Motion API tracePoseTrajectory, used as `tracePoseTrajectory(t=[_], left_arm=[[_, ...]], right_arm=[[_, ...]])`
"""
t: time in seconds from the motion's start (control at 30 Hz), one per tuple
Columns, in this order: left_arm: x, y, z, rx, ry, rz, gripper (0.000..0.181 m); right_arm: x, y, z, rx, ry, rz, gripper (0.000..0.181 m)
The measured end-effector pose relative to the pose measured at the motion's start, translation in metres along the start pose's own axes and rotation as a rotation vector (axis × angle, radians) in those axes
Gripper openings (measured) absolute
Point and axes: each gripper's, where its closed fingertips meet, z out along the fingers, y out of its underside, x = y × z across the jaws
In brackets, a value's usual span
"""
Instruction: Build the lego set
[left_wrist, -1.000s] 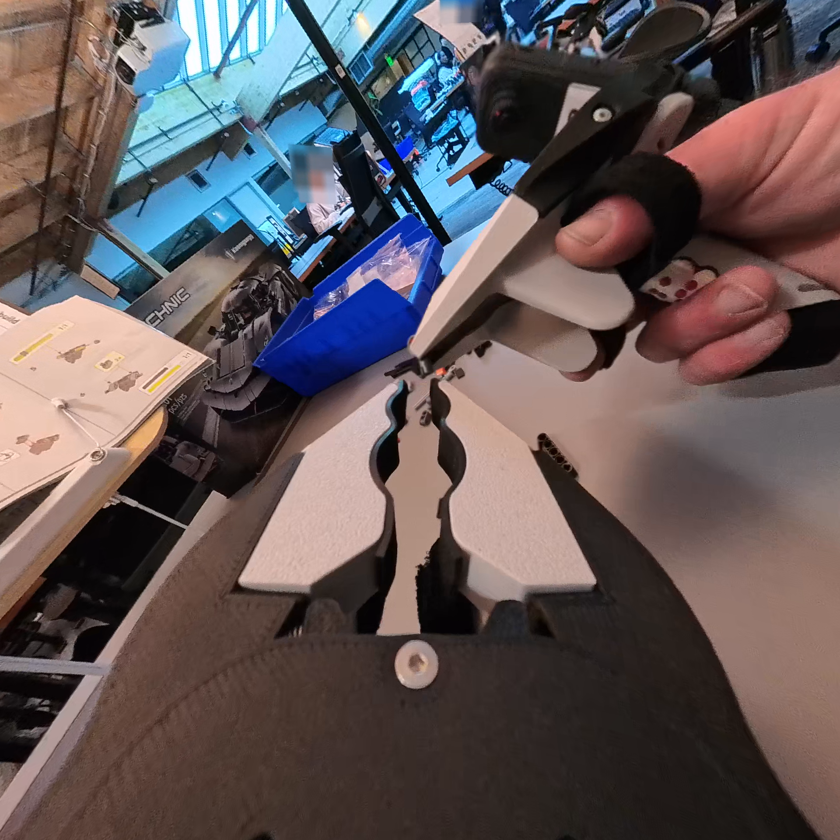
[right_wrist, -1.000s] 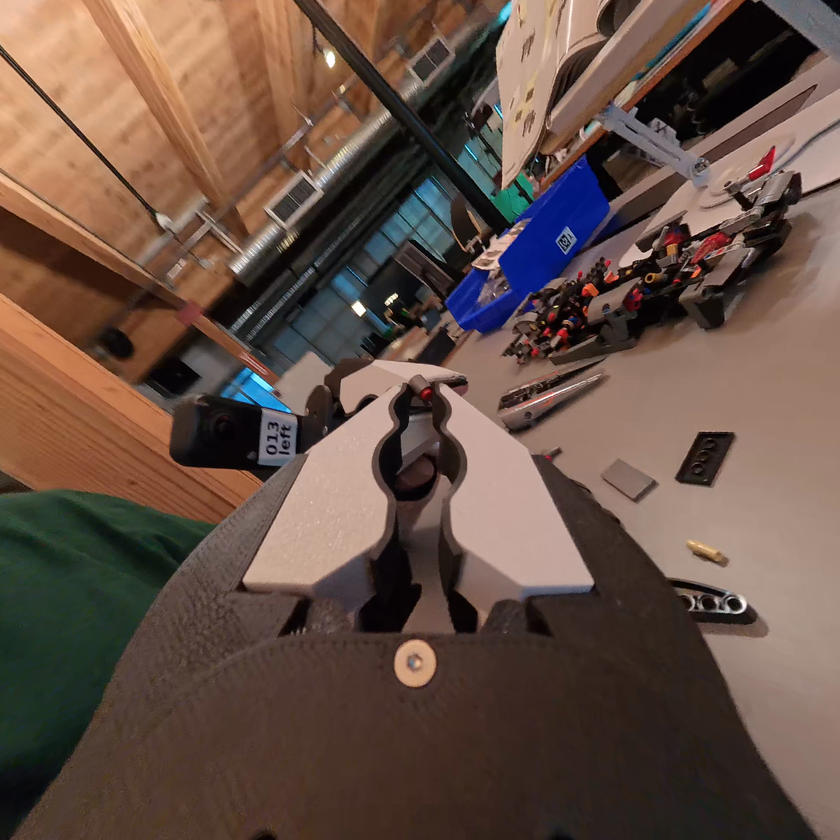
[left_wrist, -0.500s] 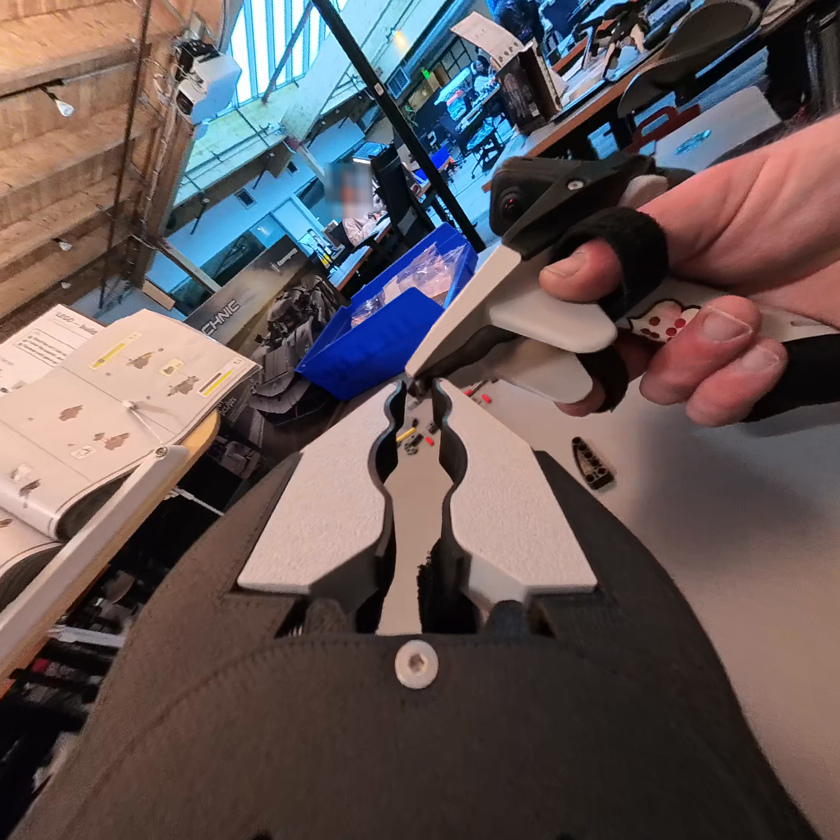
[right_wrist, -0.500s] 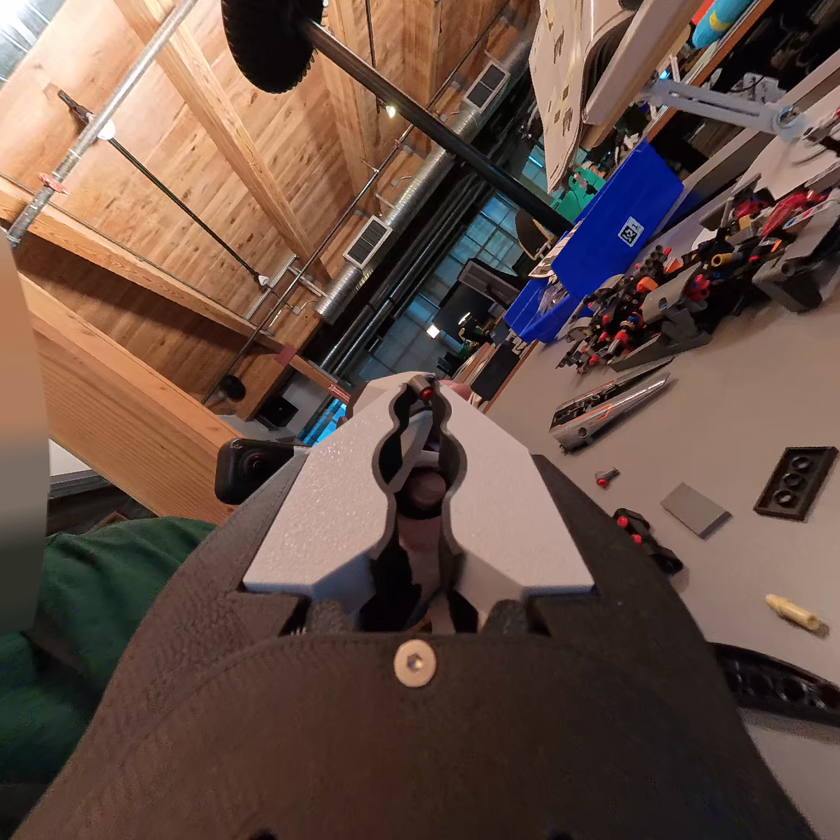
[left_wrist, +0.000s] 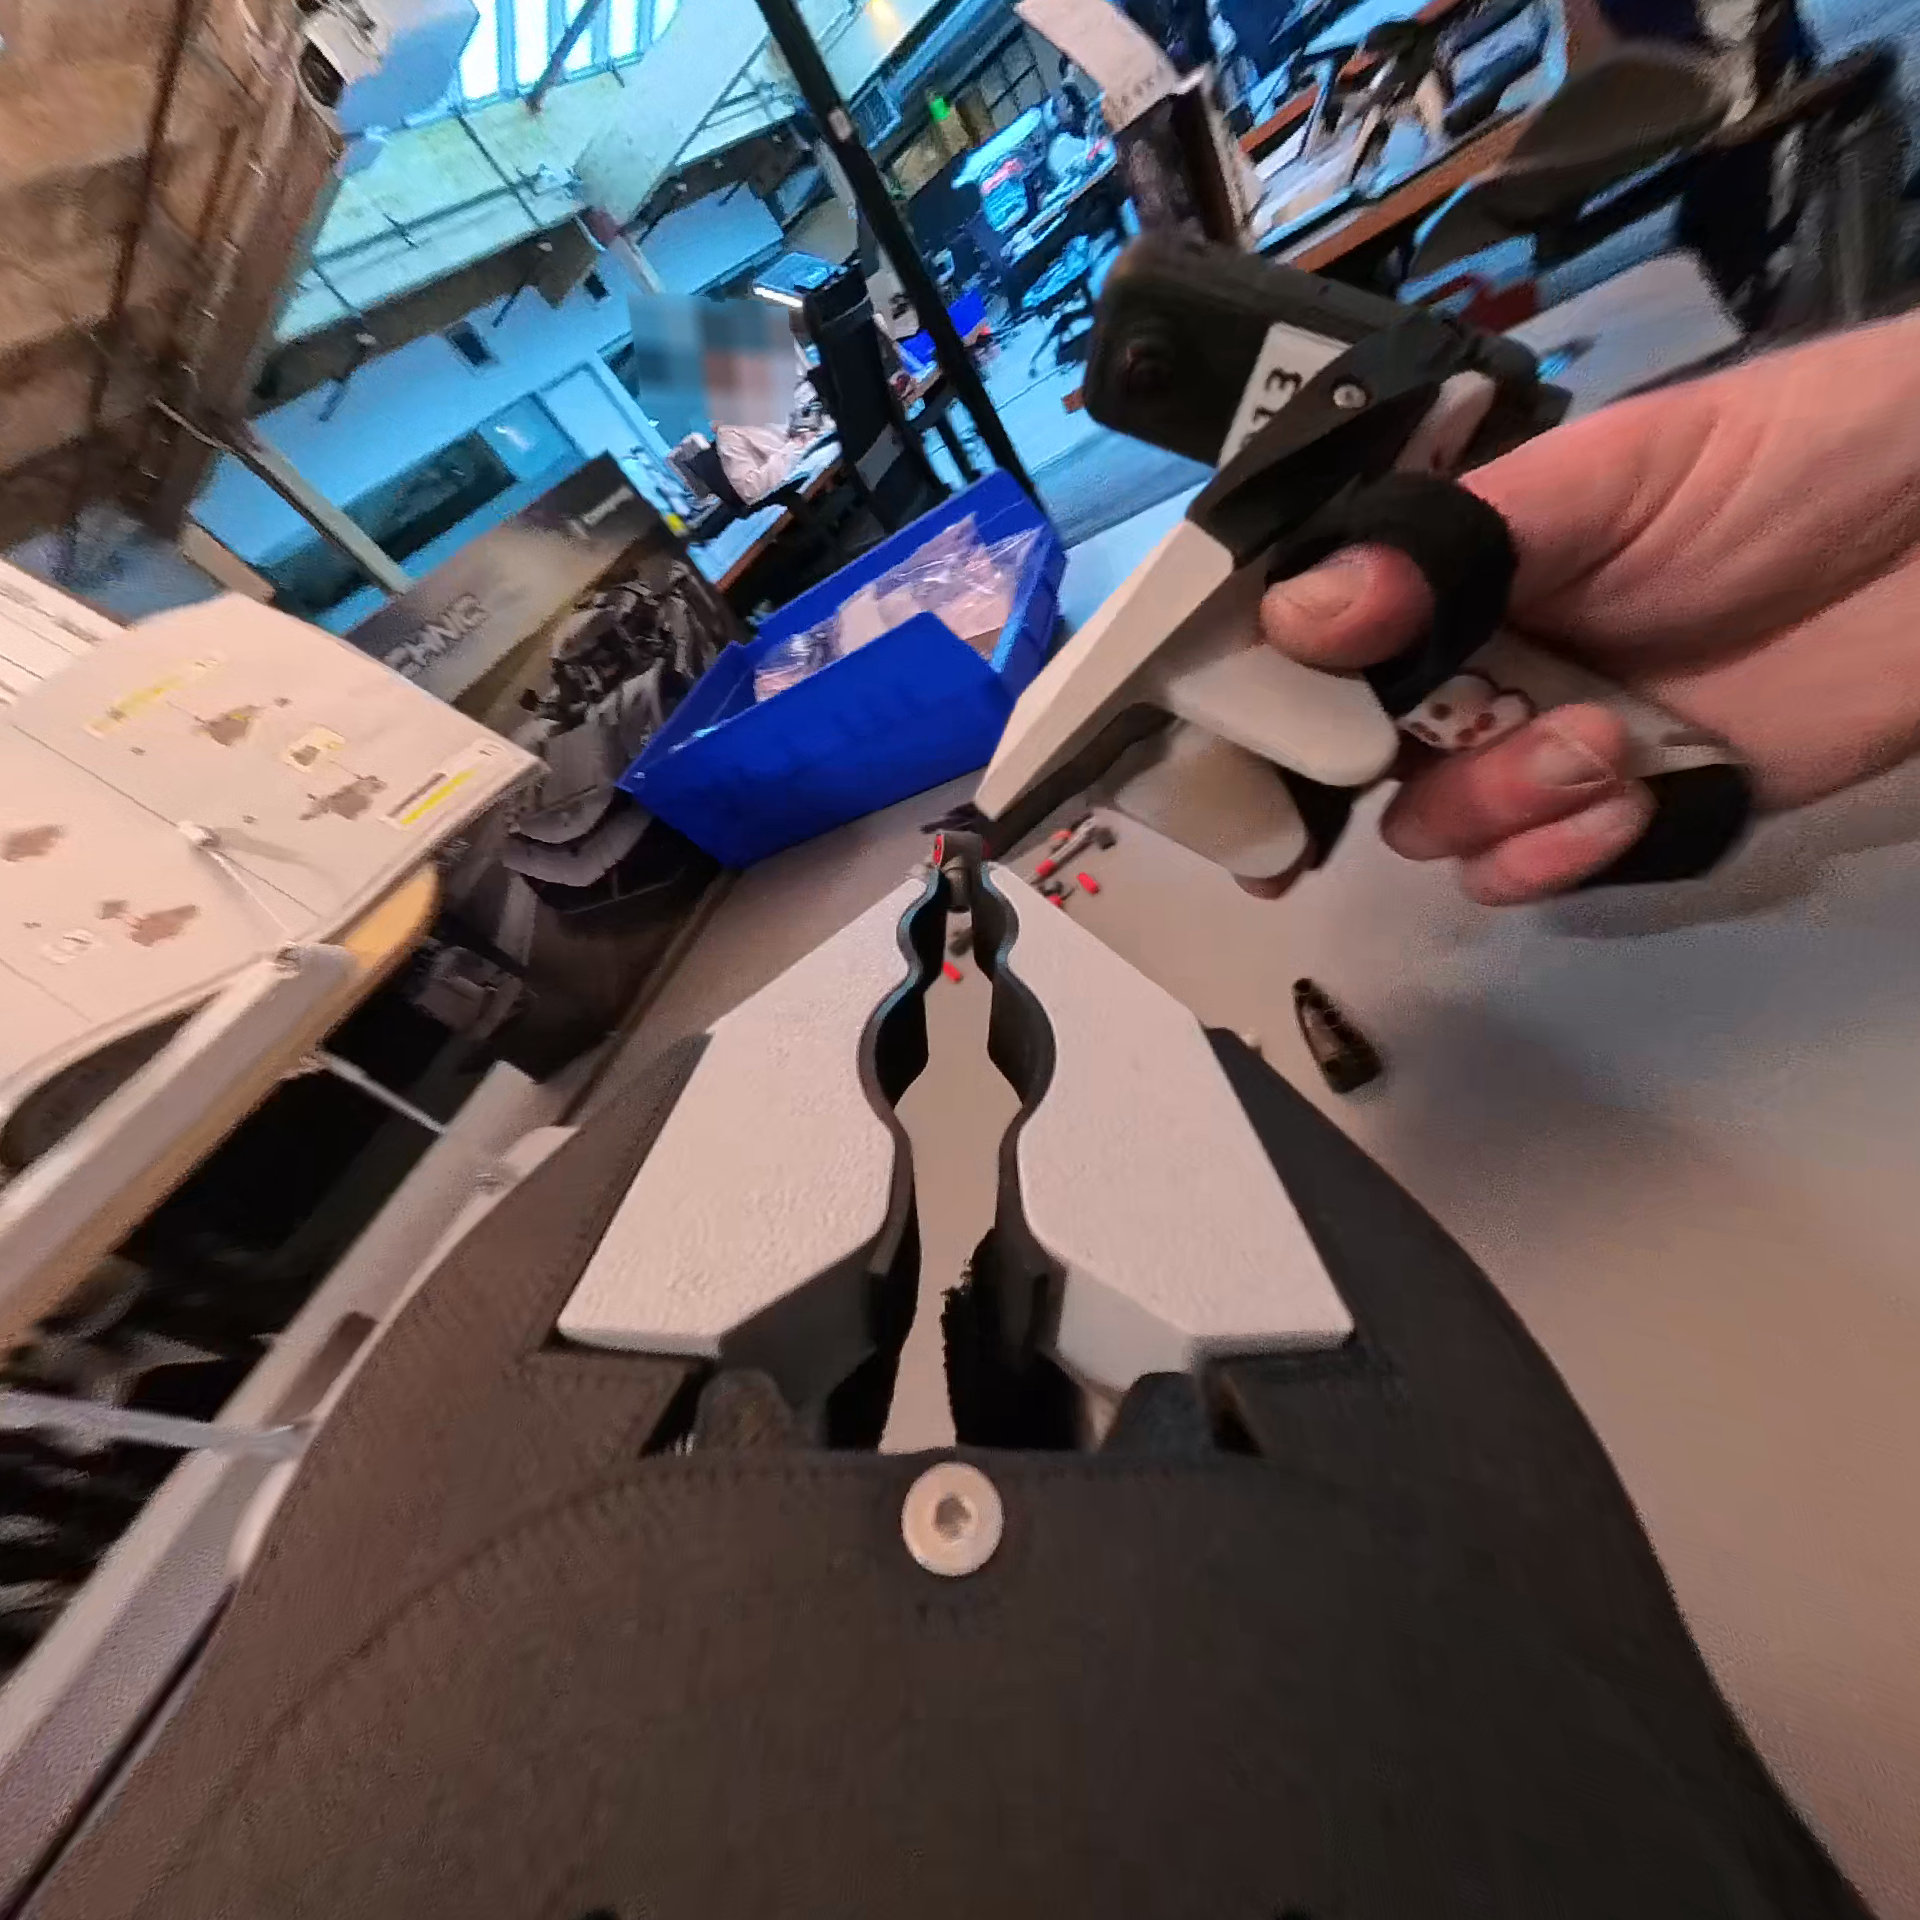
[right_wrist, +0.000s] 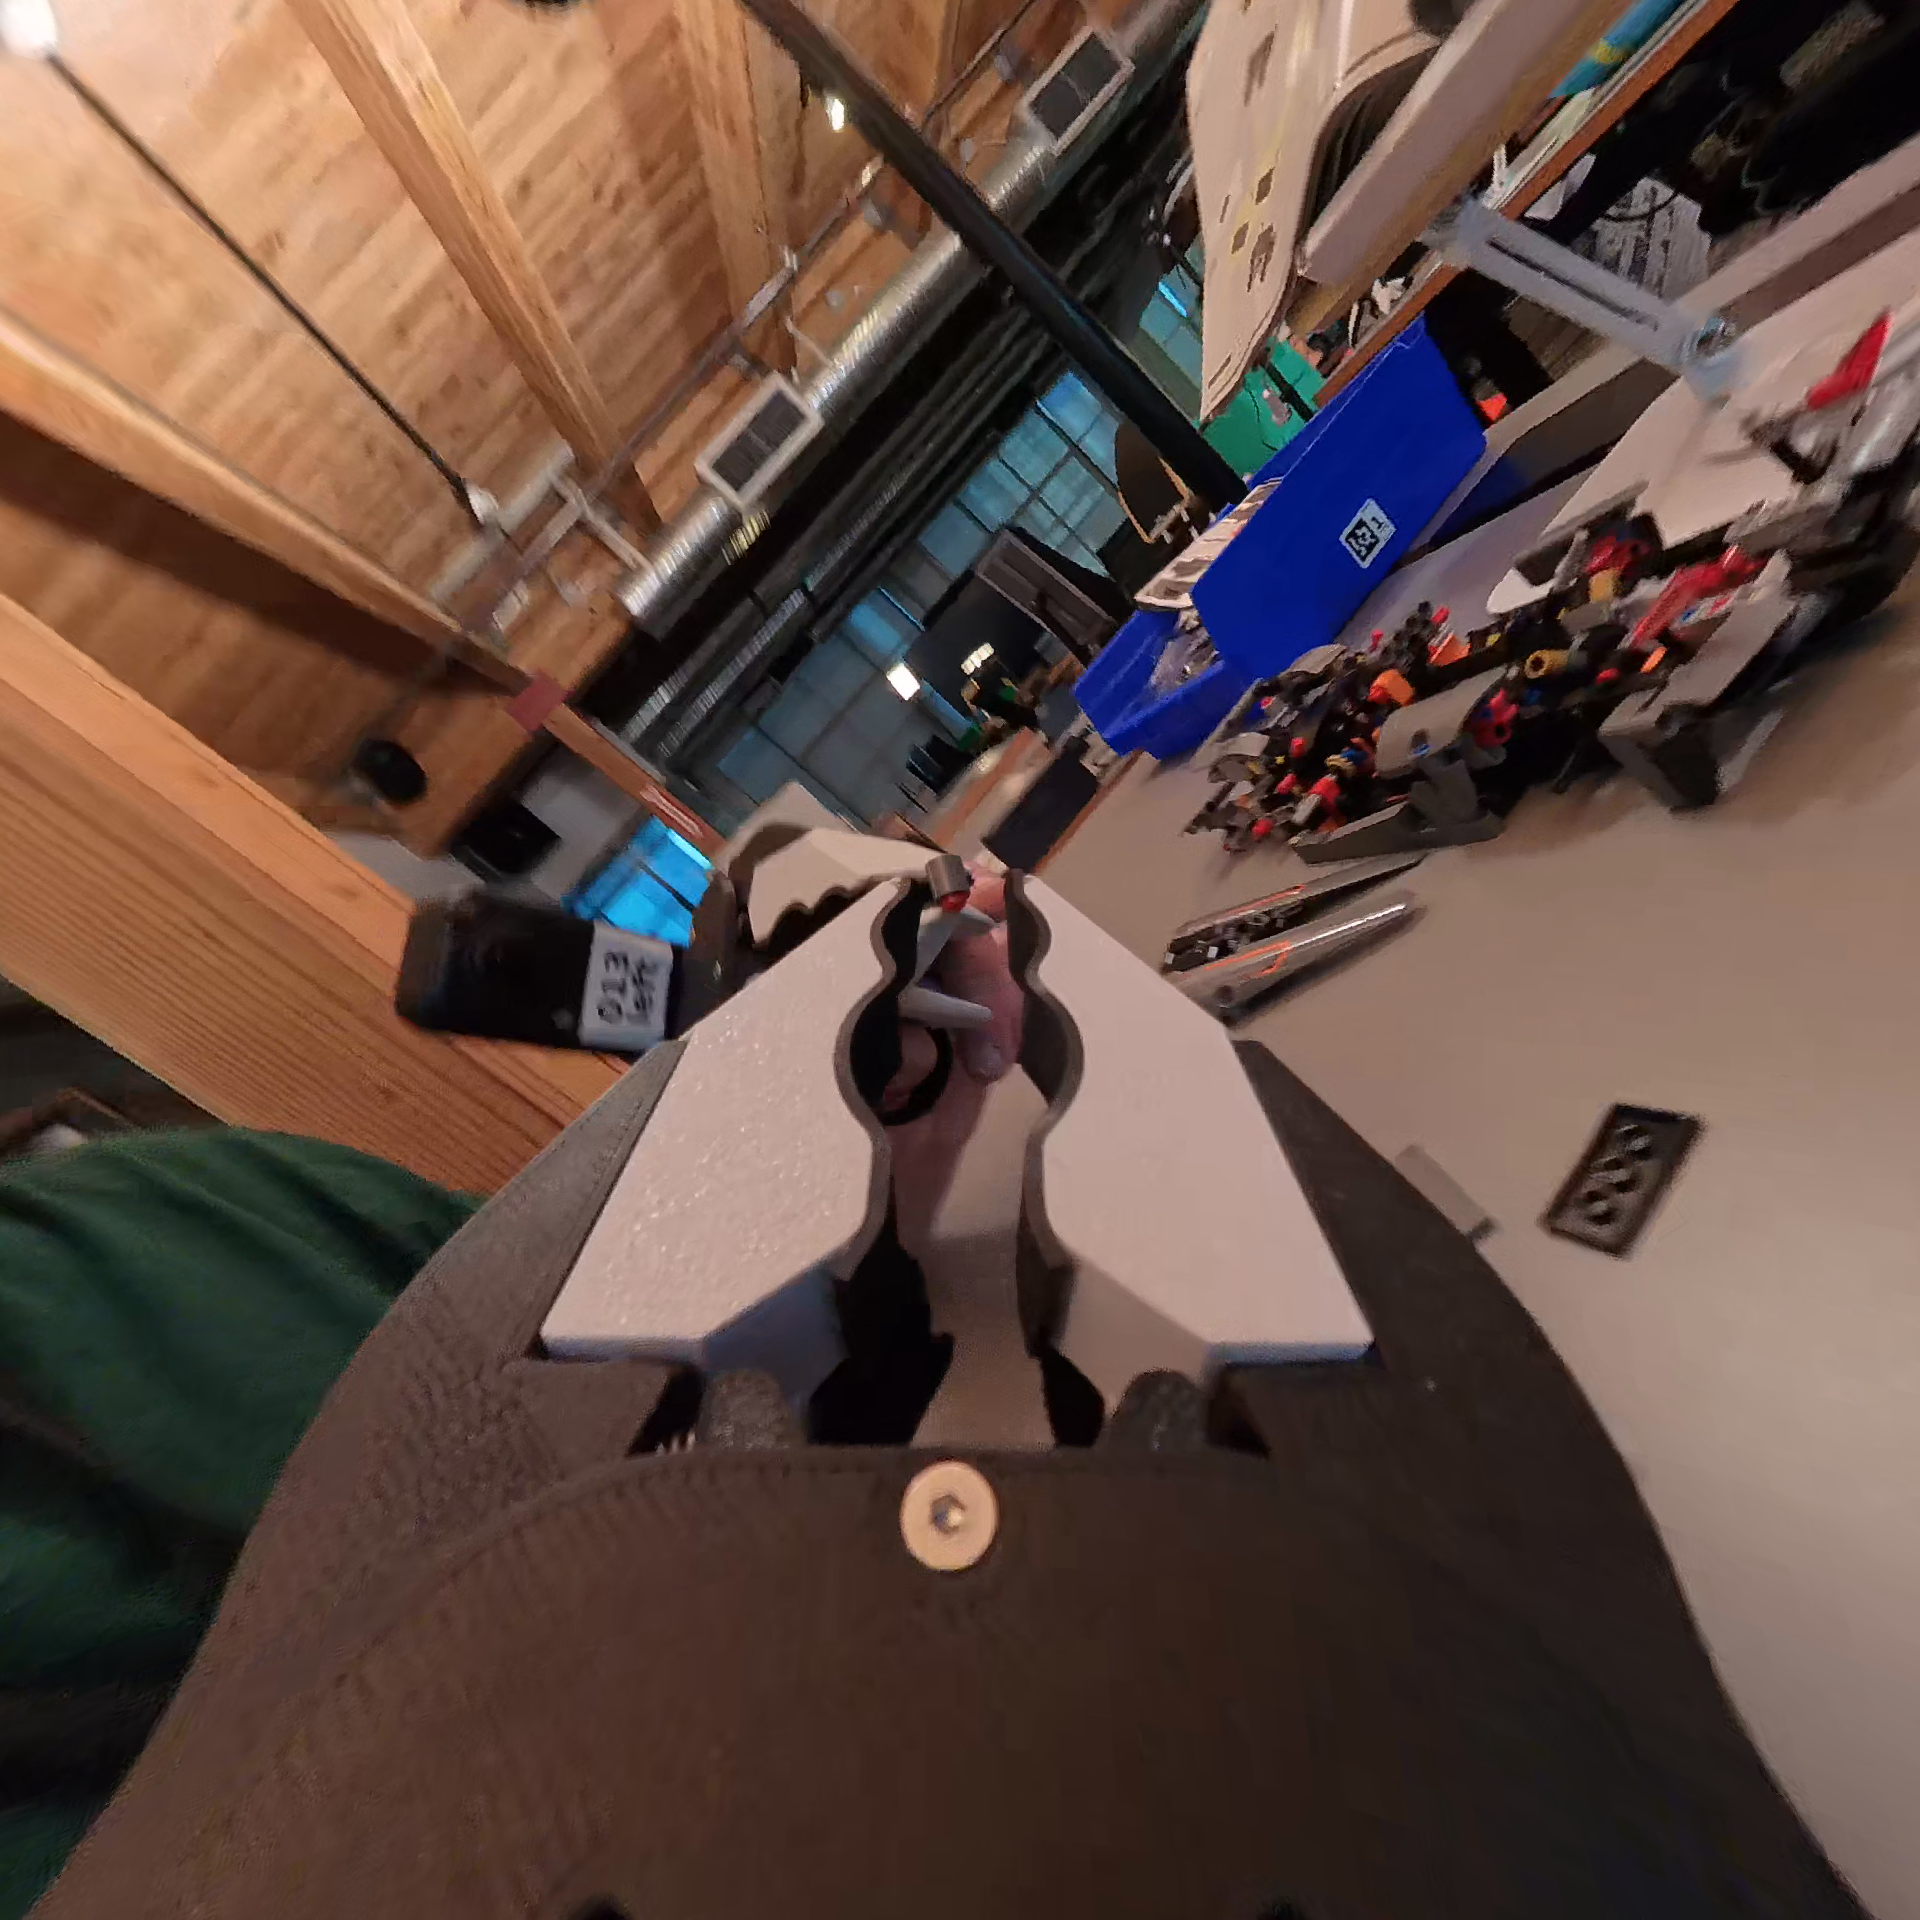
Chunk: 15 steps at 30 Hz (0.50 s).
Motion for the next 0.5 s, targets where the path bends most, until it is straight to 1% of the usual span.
tracePoseTrajectory(t=[0.07, 0.1, 0.17, 0.23, 0.3, 0.4, 0.43, 0.5], left_arm=[[0.003, 0.003, 0.001, 0.001, 0.084, -0.093, 0.003], [0.002, 0.002, 0.0, 0.017, 0.102, -0.129, 0.003], [0.011, 0.002, -0.001, 0.025, 0.209, -0.207, 0.003], [0.012, -0.002, -0.002, 0.052, 0.232, -0.224, 0.003], [0.018, -0.002, -0.003, 0.05, 0.281, -0.24, 0.003], [0.022, 0.003, -0.002, 0.024, 0.308, -0.231, 0.002], [0.023, 0.004, -0.002, 0.022, 0.313, -0.235, 0.002], [0.025, 0.004, -0.003, 0.022, 0.342, -0.253, 0.002]], right_arm=[[0.0, -0.002, -0.004, -0.086, 0.055, -0.199, 0.018], [-0.003, -0.003, -0.006, -0.13, 0.07, -0.317, 0.017], [-0.009, -0.004, -0.008, -0.233, 0.114, -0.56, 0.018], [-0.01, 0.001, -0.008, -0.359, 0.155, -0.764, 0.015], [-0.005, 0.008, -0.008, -0.484, 0.184, -0.936, 0.018], [-0.001, 0.016, -0.009, -0.599, 0.189, -1.095, 0.017], [0.0, 0.018, -0.009, -0.623, 0.184, -1.144, 0.013], [-0.001, 0.024, -0.01, -0.667, 0.167, -1.198, 0.012]])
